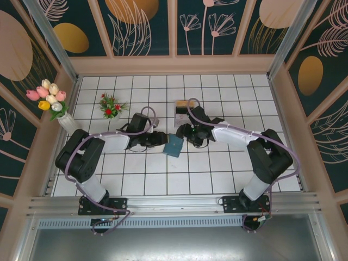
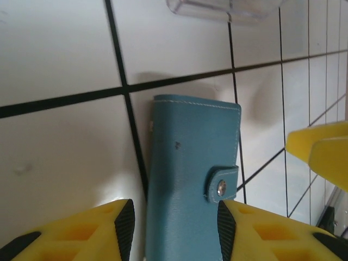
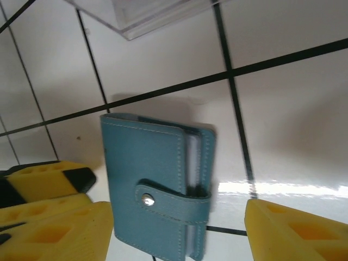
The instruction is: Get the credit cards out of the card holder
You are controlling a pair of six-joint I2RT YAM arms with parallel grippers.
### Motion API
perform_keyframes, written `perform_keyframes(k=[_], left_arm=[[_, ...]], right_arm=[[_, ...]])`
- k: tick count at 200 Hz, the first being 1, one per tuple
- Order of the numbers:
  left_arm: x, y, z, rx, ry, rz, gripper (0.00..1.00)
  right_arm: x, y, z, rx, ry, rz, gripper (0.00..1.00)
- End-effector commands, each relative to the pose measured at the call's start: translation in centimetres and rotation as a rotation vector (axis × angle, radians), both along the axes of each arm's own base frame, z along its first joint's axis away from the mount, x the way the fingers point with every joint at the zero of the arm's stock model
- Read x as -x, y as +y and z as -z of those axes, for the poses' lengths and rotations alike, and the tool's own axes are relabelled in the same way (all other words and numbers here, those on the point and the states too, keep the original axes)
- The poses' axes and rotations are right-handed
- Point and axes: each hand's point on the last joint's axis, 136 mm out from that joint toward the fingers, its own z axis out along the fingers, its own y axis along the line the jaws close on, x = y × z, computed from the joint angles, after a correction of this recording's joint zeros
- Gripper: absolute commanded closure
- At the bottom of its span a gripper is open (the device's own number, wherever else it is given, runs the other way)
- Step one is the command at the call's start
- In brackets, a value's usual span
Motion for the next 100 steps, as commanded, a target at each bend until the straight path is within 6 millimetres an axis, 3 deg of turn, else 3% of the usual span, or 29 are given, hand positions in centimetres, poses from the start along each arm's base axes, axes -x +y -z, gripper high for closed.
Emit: perform_keyframes(k=[1, 39, 100], left_arm=[[-0.1, -0.8, -0.3, -0.001, -0.009, 0.069, 0.54], [0.5, -0.3, 1.4, -0.045, 0.039, 0.067, 0.59], [1.2, -0.6, 2.4, -0.031, 0.084, 0.102, 0.69]], right_arm=[[-0.1, 2.4, -0.4, -0.063, -0.026, -0.055, 0.36], [0.3, 2.7, 1.3, -0.037, 0.001, -0.061, 0.41], [-0.4, 2.3, 1.5, 0.015, -0.026, -0.056, 0.43]])
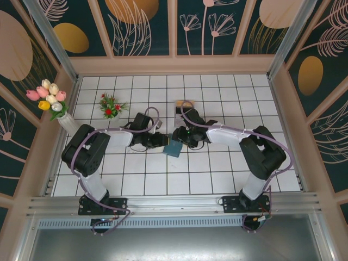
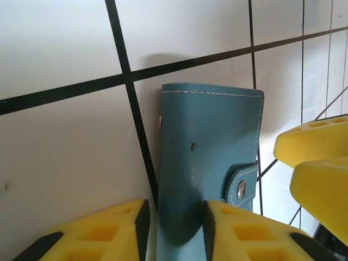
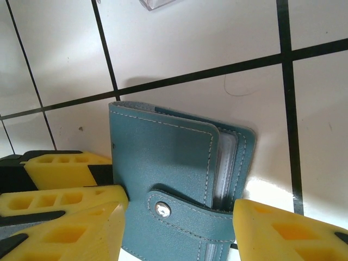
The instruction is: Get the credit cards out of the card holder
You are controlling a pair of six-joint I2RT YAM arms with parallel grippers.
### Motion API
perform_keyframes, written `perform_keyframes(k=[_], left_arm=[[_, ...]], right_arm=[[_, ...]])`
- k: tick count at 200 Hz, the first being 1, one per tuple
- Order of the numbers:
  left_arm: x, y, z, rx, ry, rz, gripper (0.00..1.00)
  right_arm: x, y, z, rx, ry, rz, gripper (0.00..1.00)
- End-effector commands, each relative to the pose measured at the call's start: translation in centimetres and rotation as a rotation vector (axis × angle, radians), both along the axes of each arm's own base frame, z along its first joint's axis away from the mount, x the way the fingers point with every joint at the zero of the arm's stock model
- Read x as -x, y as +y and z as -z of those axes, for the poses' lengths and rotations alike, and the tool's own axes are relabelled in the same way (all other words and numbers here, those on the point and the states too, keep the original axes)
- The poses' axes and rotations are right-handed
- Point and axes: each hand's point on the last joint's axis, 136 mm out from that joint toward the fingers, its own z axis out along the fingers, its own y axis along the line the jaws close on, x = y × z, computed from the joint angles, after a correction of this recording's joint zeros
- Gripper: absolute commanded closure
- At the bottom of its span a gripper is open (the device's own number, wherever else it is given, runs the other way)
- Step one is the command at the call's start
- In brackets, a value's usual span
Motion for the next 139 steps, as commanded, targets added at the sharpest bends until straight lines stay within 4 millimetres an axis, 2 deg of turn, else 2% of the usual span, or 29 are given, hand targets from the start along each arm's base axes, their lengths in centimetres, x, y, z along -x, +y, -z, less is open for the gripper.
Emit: perform_keyframes(k=[1, 31, 62, 92, 109, 139], left_arm=[[0.7, -0.1, 0.7, -0.009, 0.03, 0.036, 0.69], [0.7, -1.1, 0.6, 0.039, 0.066, 0.062, 0.71], [0.9, -0.9, 0.9, 0.026, 0.076, 0.061, 0.74], [1.0, -1.0, 1.0, 0.047, 0.087, 0.04, 0.88], [0.5, -1.3, 0.0, 0.08, 0.068, 0.02, 0.95], [-0.1, -1.5, -2.1, 0.137, 0.012, -0.025, 1.0]], right_arm=[[-0.8, 0.3, 0.0, 0.024, -0.029, -0.006, 0.43], [-0.7, 0.6, 0.5, 0.018, -0.013, -0.016, 0.43], [-0.4, 0.6, 0.9, 0.012, 0.007, -0.004, 0.46], [-0.8, -0.5, 0.0, 0.042, -0.029, 0.031, 0.46], [-0.8, -1.1, -0.7, 0.052, -0.047, 0.044, 0.46], [0.1, -2.5, -1.3, 0.071, -0.046, 0.044, 0.46]])
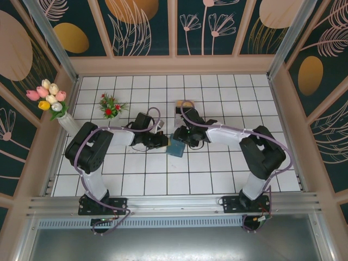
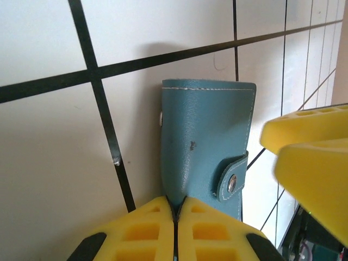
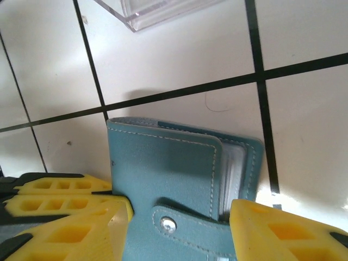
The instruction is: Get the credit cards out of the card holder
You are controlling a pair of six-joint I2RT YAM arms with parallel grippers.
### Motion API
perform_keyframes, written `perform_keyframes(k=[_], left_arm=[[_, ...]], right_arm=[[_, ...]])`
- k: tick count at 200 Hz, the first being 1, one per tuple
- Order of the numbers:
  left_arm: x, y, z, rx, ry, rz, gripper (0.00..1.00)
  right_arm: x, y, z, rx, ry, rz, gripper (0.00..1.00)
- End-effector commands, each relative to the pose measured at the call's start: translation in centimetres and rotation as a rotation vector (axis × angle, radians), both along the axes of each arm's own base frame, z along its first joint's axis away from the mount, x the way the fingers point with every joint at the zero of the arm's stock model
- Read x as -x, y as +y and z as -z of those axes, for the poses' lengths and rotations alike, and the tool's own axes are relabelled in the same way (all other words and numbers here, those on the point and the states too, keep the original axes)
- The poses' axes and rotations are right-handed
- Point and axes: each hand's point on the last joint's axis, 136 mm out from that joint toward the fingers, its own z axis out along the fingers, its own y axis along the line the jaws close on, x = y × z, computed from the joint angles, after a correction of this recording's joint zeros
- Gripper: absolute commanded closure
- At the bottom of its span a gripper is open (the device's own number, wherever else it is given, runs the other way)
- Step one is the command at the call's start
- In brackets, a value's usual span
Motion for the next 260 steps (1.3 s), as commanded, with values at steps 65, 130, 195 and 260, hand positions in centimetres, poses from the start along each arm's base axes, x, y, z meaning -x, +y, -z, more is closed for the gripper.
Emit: perform_keyframes(k=[65, 130, 195, 260], left_arm=[[0.0, 1.0, -4.4, 0.023, -0.131, -0.103, 1.0], [0.7, 1.0, -3.6, 0.006, -0.126, -0.088, 1.0], [0.7, 1.0, -3.0, -0.009, -0.122, -0.079, 1.0], [0.5, 0.9, -3.4, 0.0, -0.142, -0.076, 1.0]], right_arm=[[2.2, -0.4, -2.7, -0.042, 0.014, -0.067, 0.53], [1.3, 2.8, -2.6, -0.096, 0.061, -0.075, 0.67], [1.5, 3.3, -0.3, 0.005, 0.159, 0.011, 0.71], [2.3, 3.1, 1.4, 0.056, 0.203, 0.019, 0.69]])
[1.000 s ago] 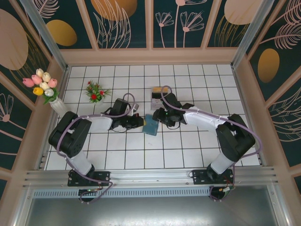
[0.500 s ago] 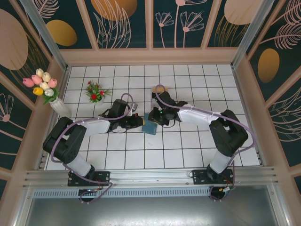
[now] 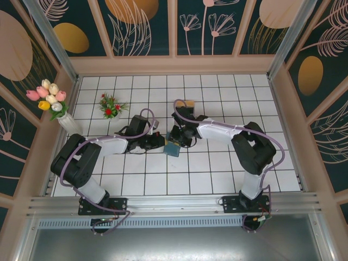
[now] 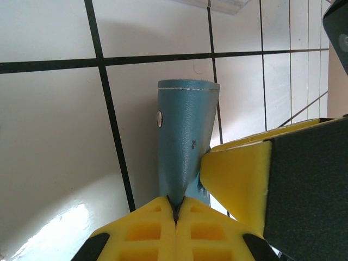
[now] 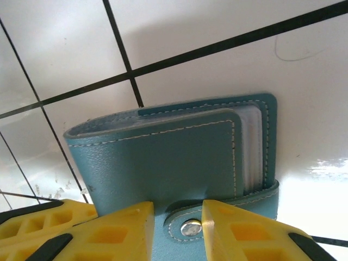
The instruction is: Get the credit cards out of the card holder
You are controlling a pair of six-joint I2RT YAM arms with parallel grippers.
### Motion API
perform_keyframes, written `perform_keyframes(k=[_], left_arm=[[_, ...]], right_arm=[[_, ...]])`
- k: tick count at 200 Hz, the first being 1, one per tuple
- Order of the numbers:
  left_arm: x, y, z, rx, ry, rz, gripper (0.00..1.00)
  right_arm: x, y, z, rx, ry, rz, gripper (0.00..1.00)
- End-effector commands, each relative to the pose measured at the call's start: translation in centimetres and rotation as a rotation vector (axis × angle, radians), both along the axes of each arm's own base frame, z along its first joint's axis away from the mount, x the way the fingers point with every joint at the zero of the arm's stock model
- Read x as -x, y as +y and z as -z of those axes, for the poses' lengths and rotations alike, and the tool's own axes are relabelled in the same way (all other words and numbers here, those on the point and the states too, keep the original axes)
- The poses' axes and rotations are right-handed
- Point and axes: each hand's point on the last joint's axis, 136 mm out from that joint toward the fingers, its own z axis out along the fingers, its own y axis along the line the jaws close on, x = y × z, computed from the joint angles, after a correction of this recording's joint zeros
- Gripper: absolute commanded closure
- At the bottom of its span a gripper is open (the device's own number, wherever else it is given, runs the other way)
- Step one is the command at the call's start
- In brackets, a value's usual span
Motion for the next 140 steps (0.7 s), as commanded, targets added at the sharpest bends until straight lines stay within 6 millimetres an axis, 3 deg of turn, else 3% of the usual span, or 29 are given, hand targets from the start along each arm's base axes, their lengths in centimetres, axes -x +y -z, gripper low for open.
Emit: perform_keyframes(k=[1, 31, 46, 88, 140], left_arm=[[-0.3, -0.5, -0.6, 0.015, -0.048, 0.025, 1.0], [-0.5, -0.2, -0.2, -0.01, -0.046, 0.009, 1.0], [-0.4, -0.1, 0.0, -0.021, -0.043, 0.004, 1.0], [-0.7, 1.0, 0.7, -0.087, -0.046, -0.03, 1.0], [-0.9, 1.8, 1.3, -0.132, -0.046, -0.06, 1.0]], right_arm=[[1.0, -0.5, 1.1, 0.064, 0.051, 0.012, 0.69], [1.2, -1.1, 1.5, 0.095, 0.057, 0.024, 0.74], [1.1, -1.3, 1.4, 0.1, 0.053, 0.03, 0.86], [1.3, -2.5, 1.6, 0.147, 0.048, 0.052, 0.87], [2.3, -4.6, 2.4, 0.209, 0.064, 0.07, 1.0]])
